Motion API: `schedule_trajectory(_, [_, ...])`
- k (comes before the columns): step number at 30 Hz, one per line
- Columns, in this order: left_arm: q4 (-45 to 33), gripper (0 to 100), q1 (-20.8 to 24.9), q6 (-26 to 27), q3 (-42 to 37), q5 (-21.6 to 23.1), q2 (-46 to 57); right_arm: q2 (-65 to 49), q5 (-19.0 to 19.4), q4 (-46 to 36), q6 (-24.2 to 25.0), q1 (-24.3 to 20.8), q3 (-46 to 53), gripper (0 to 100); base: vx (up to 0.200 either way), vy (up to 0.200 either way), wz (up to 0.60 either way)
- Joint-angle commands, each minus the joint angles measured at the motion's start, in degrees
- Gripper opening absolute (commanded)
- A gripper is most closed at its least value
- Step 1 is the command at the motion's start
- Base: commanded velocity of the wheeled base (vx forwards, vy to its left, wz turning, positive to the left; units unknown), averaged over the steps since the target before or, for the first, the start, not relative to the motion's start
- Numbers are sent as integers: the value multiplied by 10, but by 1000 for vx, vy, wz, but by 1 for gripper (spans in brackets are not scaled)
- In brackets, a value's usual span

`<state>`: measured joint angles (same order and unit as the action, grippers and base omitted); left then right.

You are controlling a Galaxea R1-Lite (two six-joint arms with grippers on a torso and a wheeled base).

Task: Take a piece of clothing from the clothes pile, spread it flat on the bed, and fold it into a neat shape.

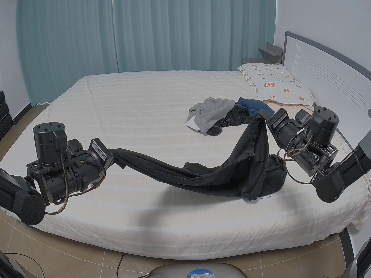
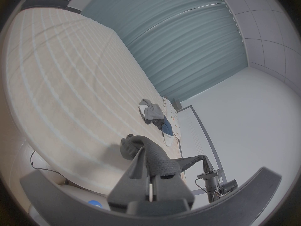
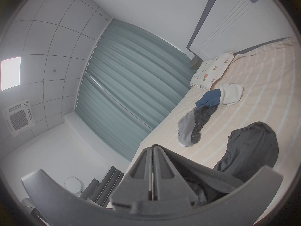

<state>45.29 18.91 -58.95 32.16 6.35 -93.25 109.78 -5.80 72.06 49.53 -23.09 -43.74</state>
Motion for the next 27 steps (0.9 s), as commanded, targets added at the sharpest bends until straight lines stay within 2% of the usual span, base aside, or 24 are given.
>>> schedule_trajectory(1, [0, 0, -2, 0, 0, 1, 11, -2, 1, 0, 0, 1, 1, 0, 0, 200, 0])
schedule_trajectory(27, [-2, 0, -29, 2, 5, 6, 39, -18, 1, 0, 0, -1, 11, 0, 0, 200, 0])
